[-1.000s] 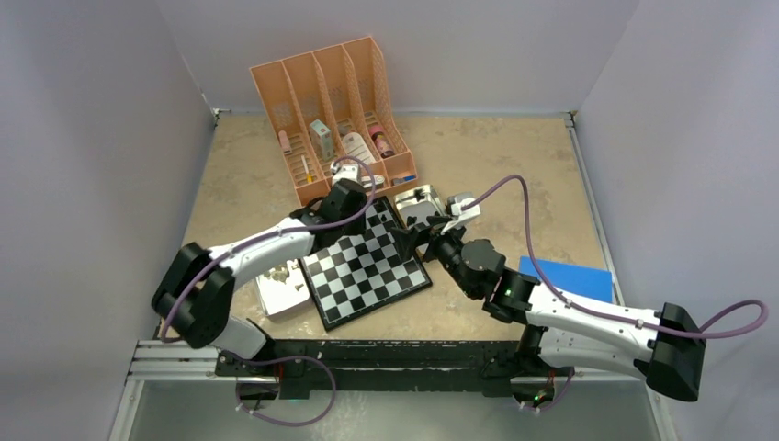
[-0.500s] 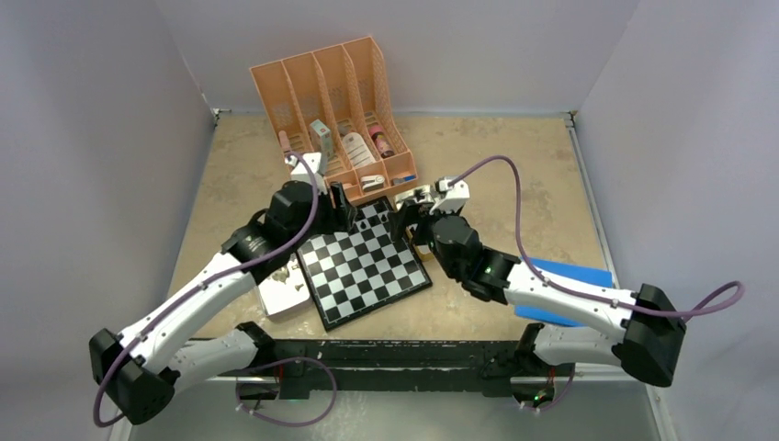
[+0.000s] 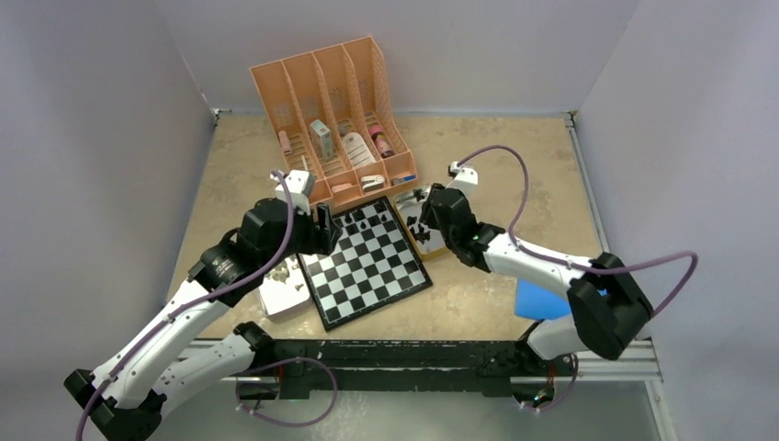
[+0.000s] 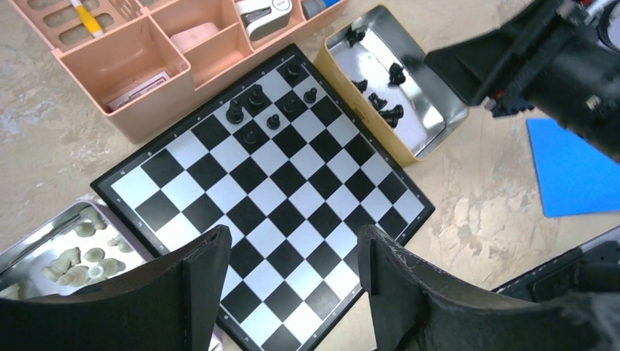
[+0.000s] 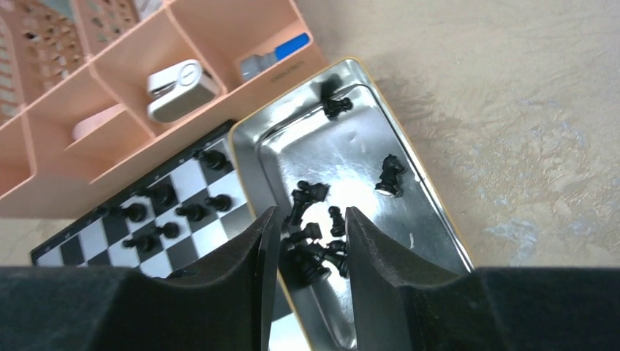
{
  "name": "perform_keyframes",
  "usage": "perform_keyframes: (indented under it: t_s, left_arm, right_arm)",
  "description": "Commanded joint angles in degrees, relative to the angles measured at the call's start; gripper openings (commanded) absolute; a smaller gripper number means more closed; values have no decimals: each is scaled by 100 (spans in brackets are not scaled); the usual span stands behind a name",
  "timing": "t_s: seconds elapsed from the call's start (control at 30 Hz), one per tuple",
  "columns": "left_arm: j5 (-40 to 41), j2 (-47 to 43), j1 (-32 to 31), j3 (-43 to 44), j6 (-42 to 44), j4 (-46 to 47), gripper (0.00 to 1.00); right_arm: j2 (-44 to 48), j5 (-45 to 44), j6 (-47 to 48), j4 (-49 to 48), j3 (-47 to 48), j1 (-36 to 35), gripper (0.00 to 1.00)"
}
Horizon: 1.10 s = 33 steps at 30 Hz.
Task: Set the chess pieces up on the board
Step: Pick up the chess piece from the storage box.
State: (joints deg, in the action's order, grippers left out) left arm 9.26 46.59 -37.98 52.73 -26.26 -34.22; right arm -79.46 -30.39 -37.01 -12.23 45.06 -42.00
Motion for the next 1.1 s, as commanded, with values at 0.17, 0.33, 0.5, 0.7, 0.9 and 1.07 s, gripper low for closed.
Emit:
perform_keyframes:
  t_s: [0.17, 0.33, 0.5, 0.7, 0.9, 1.07]
  left_arm:
    - [-215, -128, -26, -93, 284, -116, 64]
    - [-342, -113, -29, -101, 323, -76, 63]
    - [-453, -111, -26, -100, 341, -85, 63]
    - [-477, -124, -30, -105, 358, -68, 63]
    - [-469, -119, -26, -107, 352, -76, 63]
    - [-435, -117, -26, -110, 350, -85, 63]
  right_arm:
    - [-1307, -65, -986, 350, 724, 328, 36]
    - [-1912, -477, -1227, 626, 1114, 370, 38]
    - [-2292, -1159, -1269, 1001, 1421, 384, 41]
    - [-2379, -1144, -1165, 980, 1446, 394, 41]
    - [-2360, -1101, -882, 901, 1487, 388, 40]
    - [-2539, -1094, -623, 830, 1602, 394, 41]
